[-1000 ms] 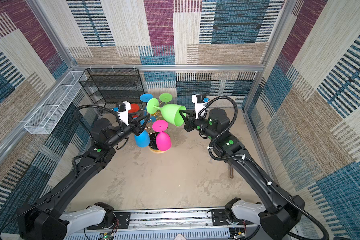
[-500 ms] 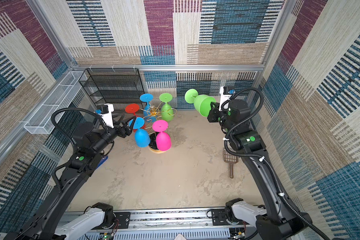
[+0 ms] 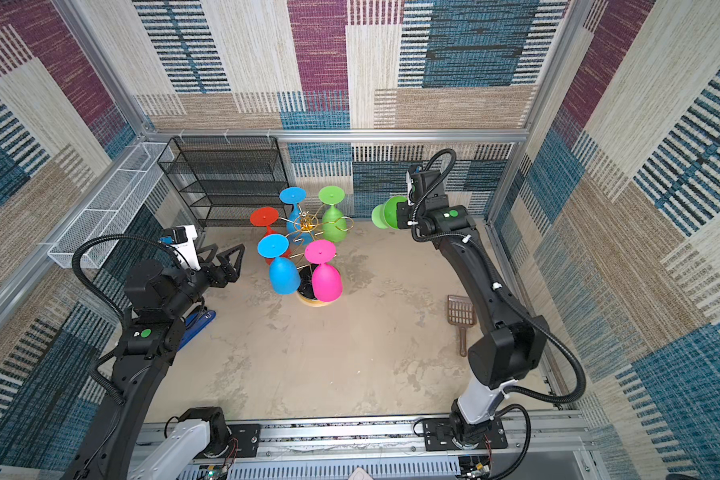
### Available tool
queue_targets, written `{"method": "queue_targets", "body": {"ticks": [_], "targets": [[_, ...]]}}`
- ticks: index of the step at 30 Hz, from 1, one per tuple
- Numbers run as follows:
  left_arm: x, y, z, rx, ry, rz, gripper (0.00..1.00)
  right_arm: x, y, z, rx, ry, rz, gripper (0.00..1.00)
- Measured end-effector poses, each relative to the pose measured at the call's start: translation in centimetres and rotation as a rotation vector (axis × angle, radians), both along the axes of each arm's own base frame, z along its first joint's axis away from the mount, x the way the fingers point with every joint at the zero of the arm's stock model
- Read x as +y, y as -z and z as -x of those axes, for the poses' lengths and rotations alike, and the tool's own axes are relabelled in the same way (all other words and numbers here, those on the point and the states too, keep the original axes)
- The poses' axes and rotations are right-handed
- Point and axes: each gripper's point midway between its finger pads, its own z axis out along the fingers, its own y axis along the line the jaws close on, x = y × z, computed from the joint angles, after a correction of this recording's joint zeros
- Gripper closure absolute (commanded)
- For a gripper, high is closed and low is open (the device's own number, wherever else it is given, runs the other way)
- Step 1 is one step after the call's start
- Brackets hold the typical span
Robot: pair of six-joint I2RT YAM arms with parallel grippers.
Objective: Take the wine glass off the wine glass rack
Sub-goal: 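Lower the green glass upright onto the table and open the right gripper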
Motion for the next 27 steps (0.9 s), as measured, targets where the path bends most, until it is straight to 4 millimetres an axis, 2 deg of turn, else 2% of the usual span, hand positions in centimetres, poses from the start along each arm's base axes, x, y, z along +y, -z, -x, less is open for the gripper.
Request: {"method": "queue_targets", "body": {"ticks": [2, 7, 14, 19, 27], "targets": [[0.5, 0.5, -0.1, 0.021, -0.015, 0.005, 0.1, 0.2, 1.1, -1.3, 0.035, -0.003, 0.029, 1.0], [1.1, 1.5, 0.4, 0.033, -0.034, 0.008, 0.1, 1.1, 2.5, -4.6, 0.08, -0.014, 0.066, 1.0], [1.5, 1.3, 1.0, 0.017, -0.05, 0.006, 0.1, 2.1, 5.1, -7.9, 0.129, -0.032, 0.095, 1.0], [1.7, 1.6, 0.9, 0.024, -0.056, 0.007, 0.11, 2.5, 8.0, -8.4, 0.197, -0.052, 0.107, 1.0], [1.7, 1.8, 0.9, 0.026, -0.054, 0.008, 0.11, 2.9, 10.4, -8.4, 0.249, -0.065, 0.12, 1.0]]}}
